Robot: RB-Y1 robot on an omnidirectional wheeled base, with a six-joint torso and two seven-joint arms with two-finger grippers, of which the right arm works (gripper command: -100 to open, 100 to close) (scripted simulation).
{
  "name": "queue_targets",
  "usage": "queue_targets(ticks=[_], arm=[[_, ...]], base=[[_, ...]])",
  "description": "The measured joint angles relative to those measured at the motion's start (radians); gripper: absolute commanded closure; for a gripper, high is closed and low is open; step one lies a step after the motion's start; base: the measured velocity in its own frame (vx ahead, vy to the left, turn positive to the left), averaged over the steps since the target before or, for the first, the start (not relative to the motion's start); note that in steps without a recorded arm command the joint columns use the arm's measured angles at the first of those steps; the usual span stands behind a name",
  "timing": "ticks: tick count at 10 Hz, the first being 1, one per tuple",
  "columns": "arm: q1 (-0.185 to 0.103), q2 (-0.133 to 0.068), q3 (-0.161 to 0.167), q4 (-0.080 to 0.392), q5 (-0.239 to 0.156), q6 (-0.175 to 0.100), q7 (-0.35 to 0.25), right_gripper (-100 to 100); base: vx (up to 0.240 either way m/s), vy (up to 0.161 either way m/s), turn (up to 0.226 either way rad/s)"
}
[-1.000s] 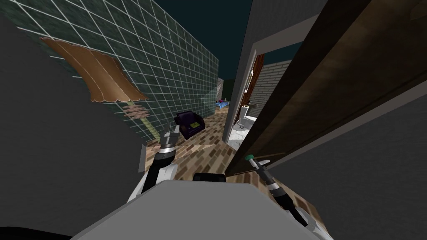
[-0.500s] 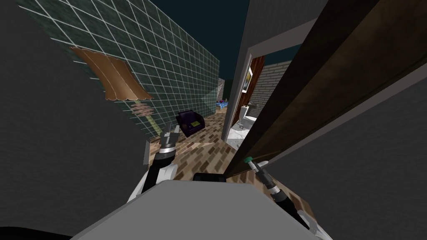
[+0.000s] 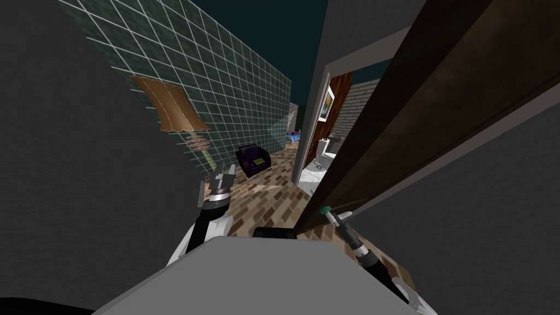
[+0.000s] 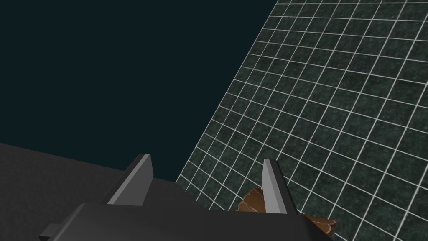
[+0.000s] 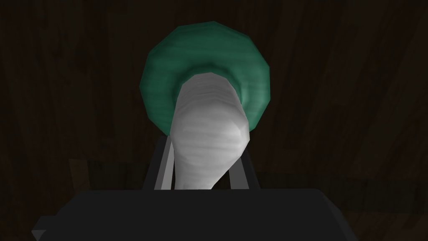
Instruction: Pull the door open
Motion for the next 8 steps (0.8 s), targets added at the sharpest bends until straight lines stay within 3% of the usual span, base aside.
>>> queue_targets(ticks=[1, 4, 6, 8], arm=[[0.010, 0.002, 0.003, -0.001, 0.001, -0.004, 0.001, 100], [0.022, 0.002, 0.011, 0.021, 0.003, -0.050, 0.000, 100], [0.026, 0.000, 0.015, 0.039, 0.005, -0.084, 0.004, 100], [0.032, -0.005, 0.014, 0.035, 0.004, -0.093, 0.008, 100]], base=[[-0.059, -0.100, 0.354], [-0.081, -0.075, 0.243], [-0.118, -0.027, 0.051], [-0.131, -0.016, -0.009]])
